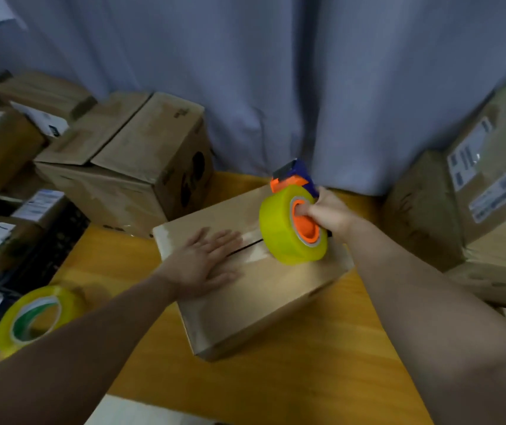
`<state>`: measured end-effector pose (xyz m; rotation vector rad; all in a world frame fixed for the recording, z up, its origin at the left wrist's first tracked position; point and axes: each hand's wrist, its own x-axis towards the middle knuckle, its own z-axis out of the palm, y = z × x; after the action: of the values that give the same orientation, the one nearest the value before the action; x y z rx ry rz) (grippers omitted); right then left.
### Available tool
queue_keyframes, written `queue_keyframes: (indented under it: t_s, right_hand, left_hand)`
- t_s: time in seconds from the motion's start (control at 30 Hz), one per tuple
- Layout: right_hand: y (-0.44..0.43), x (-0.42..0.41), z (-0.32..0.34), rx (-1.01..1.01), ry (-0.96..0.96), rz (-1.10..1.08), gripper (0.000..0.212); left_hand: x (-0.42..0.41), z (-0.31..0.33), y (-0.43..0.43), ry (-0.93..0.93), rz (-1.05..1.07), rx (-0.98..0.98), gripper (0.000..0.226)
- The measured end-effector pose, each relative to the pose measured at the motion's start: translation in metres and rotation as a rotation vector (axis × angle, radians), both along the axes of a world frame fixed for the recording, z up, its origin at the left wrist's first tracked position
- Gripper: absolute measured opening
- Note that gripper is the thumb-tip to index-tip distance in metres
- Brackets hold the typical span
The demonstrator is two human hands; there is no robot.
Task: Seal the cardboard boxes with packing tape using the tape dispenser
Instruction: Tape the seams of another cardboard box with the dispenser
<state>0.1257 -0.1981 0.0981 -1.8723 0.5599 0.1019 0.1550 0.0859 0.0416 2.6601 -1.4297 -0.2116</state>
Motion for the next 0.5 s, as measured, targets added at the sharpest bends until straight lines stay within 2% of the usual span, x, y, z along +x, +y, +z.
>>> queue_keyframes:
  t_s: [0.07,0.13,0.17,0.23,0.33,0.43,0.5]
  right_hand:
    - [0.012,0.002,-0.004,-0.05,-0.002,-0.01,0.041]
    - [0.016,-0.003,-0.006,-0.14,-0.016,-0.067,0.041]
    - [0.016,-0.008,-0.008,-0.185,-0.012,-0.094,0.042]
    - [0.015,-0.02,-0.008,-0.279,0.036,-0.121,0.042]
    - [0.006,-0.049,-0.007,-0.436,0.192,-0.091,0.043]
    - [-0.011,-0.074,-0.001,-0.54,0.281,0.009,0.048]
    - [-0.021,-0.073,0.003,-0.644,0.256,0.083,0.065]
  left_hand:
    - [-0.013,-0.002,0.003,0.036,0.353,0.041,0.083]
    - [-0.027,0.0,0.005,0.224,0.697,0.041,0.081]
    - [-0.033,0.002,0.005,0.331,0.784,-0.01,0.083]
    - [-0.038,0.004,0.002,0.409,0.806,-0.126,0.084]
    - [-0.033,0.004,-0.012,0.387,0.697,-0.214,0.075]
    - [-0.012,0.005,-0.035,0.377,0.57,-0.205,0.07]
    - [0.003,0.009,-0.053,0.345,0.47,-0.123,0.069]
